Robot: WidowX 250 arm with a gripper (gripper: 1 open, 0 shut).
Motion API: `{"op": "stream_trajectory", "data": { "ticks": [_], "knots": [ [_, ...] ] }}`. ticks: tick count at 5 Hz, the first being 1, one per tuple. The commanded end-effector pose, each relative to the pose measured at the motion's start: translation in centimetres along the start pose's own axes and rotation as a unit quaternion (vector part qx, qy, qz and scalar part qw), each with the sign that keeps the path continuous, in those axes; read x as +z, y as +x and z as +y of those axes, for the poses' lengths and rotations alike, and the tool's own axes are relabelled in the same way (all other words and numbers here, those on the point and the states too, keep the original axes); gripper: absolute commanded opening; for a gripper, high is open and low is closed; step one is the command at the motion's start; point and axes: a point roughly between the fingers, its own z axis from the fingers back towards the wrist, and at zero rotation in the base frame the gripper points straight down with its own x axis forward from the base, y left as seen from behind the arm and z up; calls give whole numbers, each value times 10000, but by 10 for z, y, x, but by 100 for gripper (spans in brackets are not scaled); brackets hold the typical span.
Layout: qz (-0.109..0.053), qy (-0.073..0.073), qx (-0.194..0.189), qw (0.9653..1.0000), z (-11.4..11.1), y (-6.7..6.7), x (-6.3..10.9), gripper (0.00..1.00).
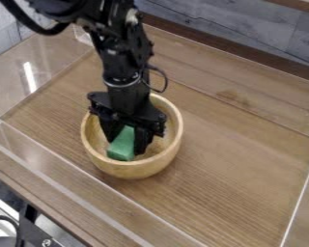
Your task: Move green stick from inside the wooden bowl to the table next to it
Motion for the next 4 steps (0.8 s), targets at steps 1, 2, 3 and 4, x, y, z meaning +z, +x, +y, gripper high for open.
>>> {"op": "stream_trajectory", "data": {
  "ticks": [1,2,3,4],
  "knots": [
    [-316,-40,47,9995,2,14,19,0],
    [-310,-68,81,9995,2,15,22,0],
    [-306,-97,113,9994,2,16,25,0],
    [-304,-127,144,9994,1,17,28,0]
  ]
}}
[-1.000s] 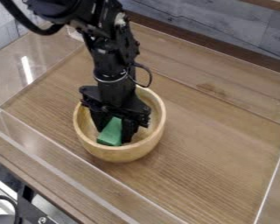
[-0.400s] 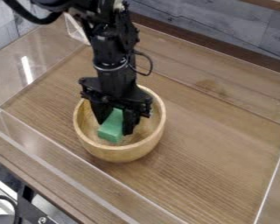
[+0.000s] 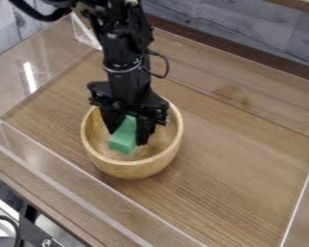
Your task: Move green stick from inside the wooden bowl to the table next to it
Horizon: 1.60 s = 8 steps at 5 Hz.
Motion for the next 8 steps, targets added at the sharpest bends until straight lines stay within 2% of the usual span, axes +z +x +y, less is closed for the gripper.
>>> {"op": "stream_trajectory", "data": {
  "ticks": [1,5,8],
  "knots": [
    [-389,-28,78,9992,2,13,20,0],
    [-418,-147,202,9988,-4,20,32,0],
    [-525,-299,199,9980,-21,28,48,0]
  ]
}}
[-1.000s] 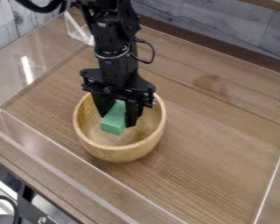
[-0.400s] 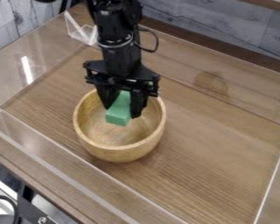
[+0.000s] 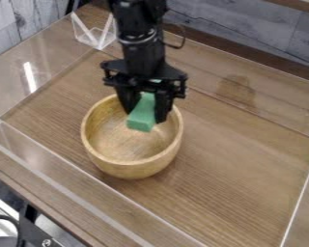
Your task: Move green stick from inside the wooden bowl to the table next to it
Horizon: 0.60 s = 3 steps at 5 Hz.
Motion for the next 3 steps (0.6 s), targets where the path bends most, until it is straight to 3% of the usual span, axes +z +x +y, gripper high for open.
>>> {"op": "stream_trajectory", "data": {
  "ticks": [1,3],
  "knots": [
    [-486,-136,-124,9986,-22,16,22,0],
    [-683,-98,-274,9972,-8,15,26,0]
  ]
}}
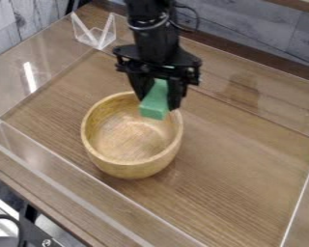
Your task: Move green stick from inside the wooden bowl to the table next to it
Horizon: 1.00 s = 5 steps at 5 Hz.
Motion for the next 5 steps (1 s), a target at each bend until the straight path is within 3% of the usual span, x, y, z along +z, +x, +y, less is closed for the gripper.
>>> {"op": "stream_trajectory", "data": {
  "ticks": [1,2,4,5],
  "knots": [
    [-295,2,-160,9994,-10,1,12,0],
    [-336,-2,-226,9992,-21,-1,10,0],
    [-479,88,-235,9985,4,3,13,0],
    [-489,86,-284,9984,-10,2,7,0]
  ]
}}
